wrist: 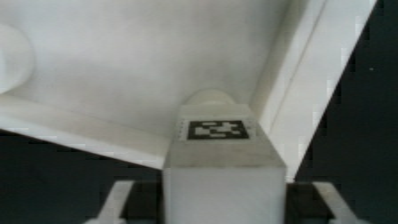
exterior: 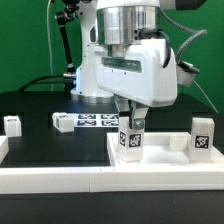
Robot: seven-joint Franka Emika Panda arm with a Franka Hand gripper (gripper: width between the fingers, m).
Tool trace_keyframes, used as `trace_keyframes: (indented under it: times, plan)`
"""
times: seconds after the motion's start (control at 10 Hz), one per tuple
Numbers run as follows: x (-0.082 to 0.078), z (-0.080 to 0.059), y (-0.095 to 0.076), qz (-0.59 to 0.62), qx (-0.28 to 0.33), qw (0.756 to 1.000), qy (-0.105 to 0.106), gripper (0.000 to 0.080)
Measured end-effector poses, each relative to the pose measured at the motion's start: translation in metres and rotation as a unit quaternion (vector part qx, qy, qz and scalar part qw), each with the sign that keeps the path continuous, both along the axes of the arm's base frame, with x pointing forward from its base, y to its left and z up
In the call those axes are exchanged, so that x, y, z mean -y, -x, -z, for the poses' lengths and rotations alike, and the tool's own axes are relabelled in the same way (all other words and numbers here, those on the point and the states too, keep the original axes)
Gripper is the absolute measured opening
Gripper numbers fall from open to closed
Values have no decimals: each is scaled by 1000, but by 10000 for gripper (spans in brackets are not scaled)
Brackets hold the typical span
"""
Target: Assemble square table
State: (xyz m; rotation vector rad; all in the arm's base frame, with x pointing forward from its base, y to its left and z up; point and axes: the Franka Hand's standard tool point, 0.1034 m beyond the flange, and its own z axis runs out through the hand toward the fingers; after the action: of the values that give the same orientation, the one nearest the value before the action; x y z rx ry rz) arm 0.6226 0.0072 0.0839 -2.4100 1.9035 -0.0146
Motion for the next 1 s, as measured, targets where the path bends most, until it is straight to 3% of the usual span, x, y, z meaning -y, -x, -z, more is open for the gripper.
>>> trace_keyframes:
  times: [0.4,1.0]
  plan:
    - [1,1,-1,181,-2,983,-18,290]
    - [0,1,-1,205,-3,978,-25,290]
